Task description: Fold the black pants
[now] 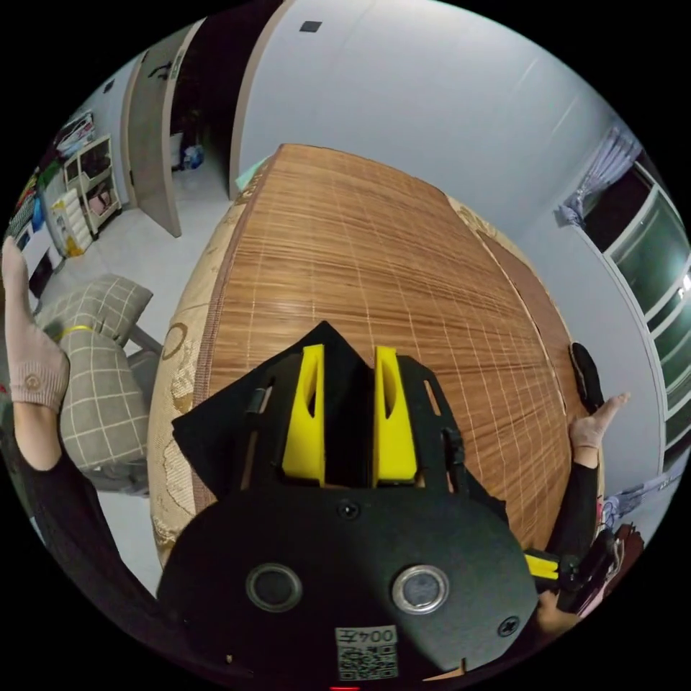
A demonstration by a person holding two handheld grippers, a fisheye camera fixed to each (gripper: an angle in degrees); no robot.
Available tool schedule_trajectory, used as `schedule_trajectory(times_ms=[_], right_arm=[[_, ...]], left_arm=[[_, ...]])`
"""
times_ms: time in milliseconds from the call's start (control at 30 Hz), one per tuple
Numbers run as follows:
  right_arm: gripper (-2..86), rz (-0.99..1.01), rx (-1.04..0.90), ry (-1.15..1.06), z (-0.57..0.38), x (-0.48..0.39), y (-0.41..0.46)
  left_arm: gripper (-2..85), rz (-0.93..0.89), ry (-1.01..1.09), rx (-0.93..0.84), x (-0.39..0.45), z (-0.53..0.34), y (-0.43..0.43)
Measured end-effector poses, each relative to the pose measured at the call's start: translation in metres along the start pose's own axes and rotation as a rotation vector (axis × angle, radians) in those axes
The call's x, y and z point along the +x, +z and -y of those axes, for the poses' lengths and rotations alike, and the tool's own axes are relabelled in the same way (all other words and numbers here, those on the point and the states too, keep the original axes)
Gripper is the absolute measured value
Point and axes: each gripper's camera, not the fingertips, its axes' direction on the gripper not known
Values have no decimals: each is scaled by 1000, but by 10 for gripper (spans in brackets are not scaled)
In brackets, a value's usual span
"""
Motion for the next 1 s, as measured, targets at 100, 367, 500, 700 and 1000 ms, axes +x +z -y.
schedule_trajectory(times_ms=[100,367,500,700,1000], right_arm=[[79,80,49,52,7,33,-13],[103,237,70,124,26,105,-22],[107,206,59,107,34,130,-27],[104,263,114,171,44,186,-45],[161,865,192,428,62,294,-38]], left_arm=[[78,-81,104,-13,33,-36,-21],[79,-148,366,-183,151,-135,-26],[102,18,583,-200,217,-154,-17],[76,117,621,-256,242,-176,-6],[4,-170,322,-197,188,-187,-31]])
